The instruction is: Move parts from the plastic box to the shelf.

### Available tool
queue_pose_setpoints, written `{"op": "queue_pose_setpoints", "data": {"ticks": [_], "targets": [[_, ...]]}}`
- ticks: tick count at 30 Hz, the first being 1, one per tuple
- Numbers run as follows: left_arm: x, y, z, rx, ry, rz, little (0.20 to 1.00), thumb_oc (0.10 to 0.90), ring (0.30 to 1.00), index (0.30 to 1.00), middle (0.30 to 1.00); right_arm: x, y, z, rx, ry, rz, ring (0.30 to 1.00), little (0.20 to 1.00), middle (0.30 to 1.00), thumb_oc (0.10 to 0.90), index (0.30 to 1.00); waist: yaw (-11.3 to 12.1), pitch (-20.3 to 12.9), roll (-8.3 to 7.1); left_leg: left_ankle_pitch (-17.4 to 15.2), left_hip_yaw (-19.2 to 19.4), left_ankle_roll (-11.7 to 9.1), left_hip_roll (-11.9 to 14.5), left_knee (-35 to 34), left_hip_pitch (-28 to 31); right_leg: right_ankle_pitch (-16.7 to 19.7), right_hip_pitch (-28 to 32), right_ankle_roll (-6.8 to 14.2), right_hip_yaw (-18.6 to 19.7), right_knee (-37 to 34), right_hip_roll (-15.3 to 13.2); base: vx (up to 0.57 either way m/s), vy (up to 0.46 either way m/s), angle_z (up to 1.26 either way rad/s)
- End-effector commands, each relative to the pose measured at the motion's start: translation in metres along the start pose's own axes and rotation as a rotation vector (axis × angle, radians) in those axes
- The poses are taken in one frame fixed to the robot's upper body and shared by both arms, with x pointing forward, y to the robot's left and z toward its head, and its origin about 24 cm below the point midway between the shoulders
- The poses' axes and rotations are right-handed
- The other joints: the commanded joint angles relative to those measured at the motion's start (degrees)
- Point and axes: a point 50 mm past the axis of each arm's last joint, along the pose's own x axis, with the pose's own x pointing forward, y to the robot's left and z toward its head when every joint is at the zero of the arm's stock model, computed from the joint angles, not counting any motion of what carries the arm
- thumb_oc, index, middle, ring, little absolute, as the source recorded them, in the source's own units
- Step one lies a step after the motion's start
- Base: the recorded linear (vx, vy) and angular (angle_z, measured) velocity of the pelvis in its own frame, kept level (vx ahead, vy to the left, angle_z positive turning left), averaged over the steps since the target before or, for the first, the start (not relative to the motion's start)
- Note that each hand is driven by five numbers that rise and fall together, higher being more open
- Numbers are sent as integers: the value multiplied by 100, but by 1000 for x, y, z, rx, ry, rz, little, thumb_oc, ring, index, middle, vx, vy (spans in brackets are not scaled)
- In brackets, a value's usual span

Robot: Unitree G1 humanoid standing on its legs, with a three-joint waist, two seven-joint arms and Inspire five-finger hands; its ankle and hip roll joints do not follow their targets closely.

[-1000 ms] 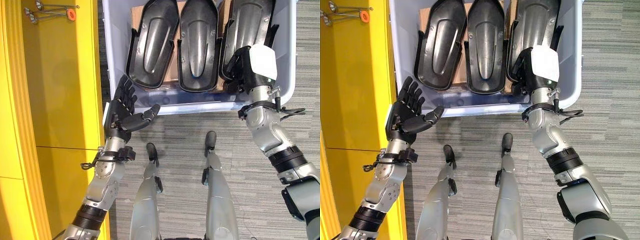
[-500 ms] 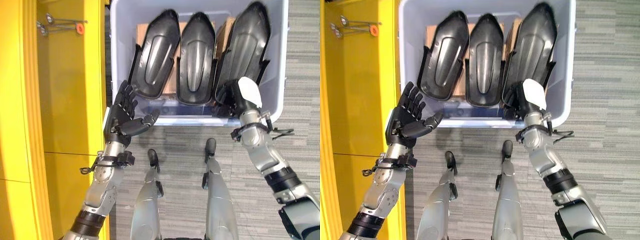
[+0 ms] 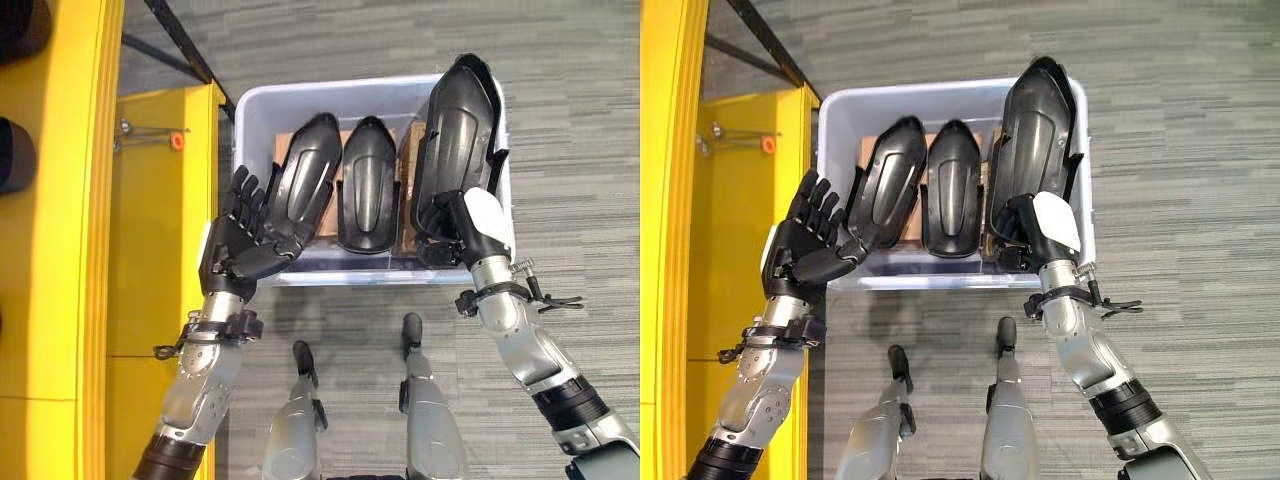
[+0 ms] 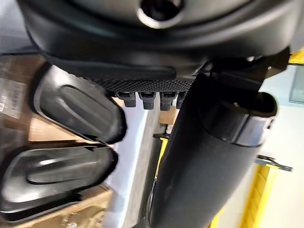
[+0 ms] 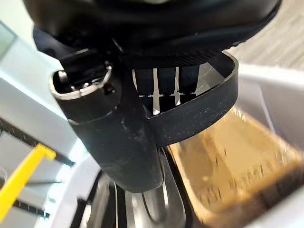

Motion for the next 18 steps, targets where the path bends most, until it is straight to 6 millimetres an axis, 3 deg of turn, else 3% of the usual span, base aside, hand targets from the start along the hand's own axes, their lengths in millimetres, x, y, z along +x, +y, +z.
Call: {"op": "queue_pose_setpoints", "data": {"ticks": [1, 10, 18], "targets": [[2, -7, 40, -16, -205, -78, 1000, 900, 1000, 1000, 1000, 8, -51, 53, 51, -304, -301, 300, 300, 300, 400, 300, -94, -673, -195, -297, -88, 195, -96, 86, 48, -1043, 188, -94, 227, 593, 135, 65, 16, -3], [-11, 0, 29, -11, -130, -43, 1000, 900, 1000, 1000, 1000, -15, -67, 62, 135, -421, -311, 300, 300, 300, 400, 300, -83, -1336, -303, -378, -92, 163, -24, -32, 529, -997, 776, -40, 176, 323, 102, 81, 17, -3], [-16, -2, 23, -18, -87, -68, 1000, 900, 1000, 1000, 1000, -28, -54, 76, 259, -485, -159, 300, 300, 300, 400, 300, 56, -1856, -422, -464, -166, 139, -20, -46, 841, -997, 1272, -15, 31, 107, 55, 99, 31, 1]]}}
